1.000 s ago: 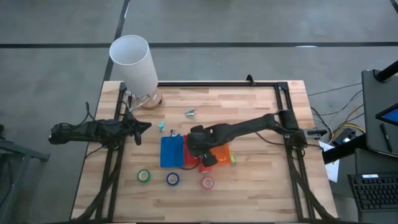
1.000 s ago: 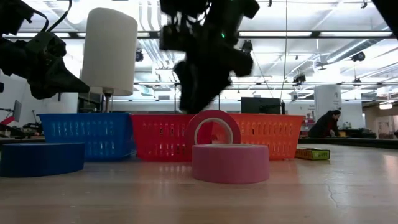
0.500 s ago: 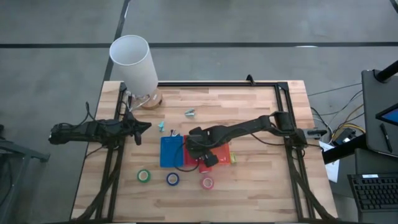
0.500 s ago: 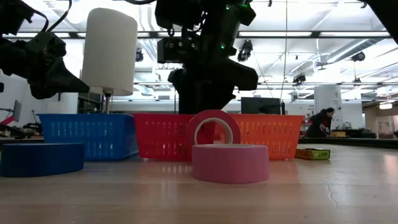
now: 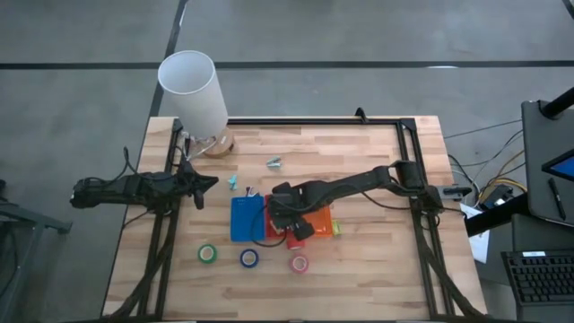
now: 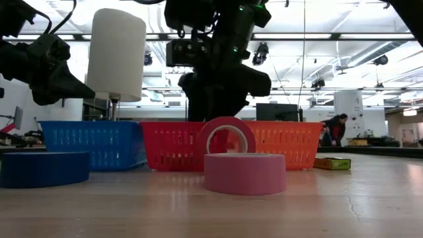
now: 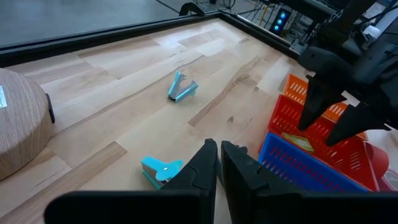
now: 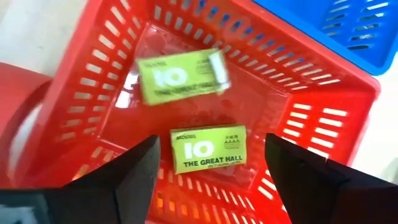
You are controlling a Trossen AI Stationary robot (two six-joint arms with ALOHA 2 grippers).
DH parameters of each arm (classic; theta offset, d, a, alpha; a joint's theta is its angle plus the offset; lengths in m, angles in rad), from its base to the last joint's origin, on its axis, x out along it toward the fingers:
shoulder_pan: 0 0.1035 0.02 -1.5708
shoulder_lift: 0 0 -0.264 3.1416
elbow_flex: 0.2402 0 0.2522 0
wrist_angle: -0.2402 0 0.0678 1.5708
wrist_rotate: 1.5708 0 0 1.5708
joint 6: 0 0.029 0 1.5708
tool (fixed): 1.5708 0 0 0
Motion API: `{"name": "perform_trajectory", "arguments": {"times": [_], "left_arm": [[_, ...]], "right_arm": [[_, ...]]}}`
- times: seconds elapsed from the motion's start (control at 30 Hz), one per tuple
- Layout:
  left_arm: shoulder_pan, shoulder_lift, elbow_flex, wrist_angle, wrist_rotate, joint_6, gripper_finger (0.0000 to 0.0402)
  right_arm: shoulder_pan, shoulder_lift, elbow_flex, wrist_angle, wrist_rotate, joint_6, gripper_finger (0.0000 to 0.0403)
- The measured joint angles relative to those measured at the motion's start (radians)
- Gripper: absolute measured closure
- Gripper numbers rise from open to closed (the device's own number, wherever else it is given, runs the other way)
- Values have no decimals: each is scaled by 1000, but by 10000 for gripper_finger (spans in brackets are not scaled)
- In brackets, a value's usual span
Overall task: Pick and place Stapler, Stapler remover, tape
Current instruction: Put the green staple box into the red bin
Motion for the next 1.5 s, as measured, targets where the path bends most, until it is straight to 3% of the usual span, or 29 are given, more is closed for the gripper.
{"name": "perform_trajectory", "arguments": {"times": [0.27, 0.53, 0.87, 1.1, 1.27, 1.5], "left_arm": [[0, 0, 0, 0, 0, 0, 376], [0, 0, 0, 0, 0, 0, 376], [-1, 0, 0, 0, 0, 0, 376], [-1, 0, 0, 0, 0, 0, 376], [-1, 0, 0, 0, 0, 0, 376], [0, 0, 0, 0, 0, 0, 376]], "right_arm": [[-2, -63, 27, -97, 1, 82, 106], [3, -205, -47, -205, -9, 193, 123], [40, -489, -350, -191, -14, 382, 132], [96, -634, -603, -66, -14, 486, 120], [132, -650, -732, 87, -12, 517, 112], [135, -597, -800, 119, -8, 564, 99]]}}
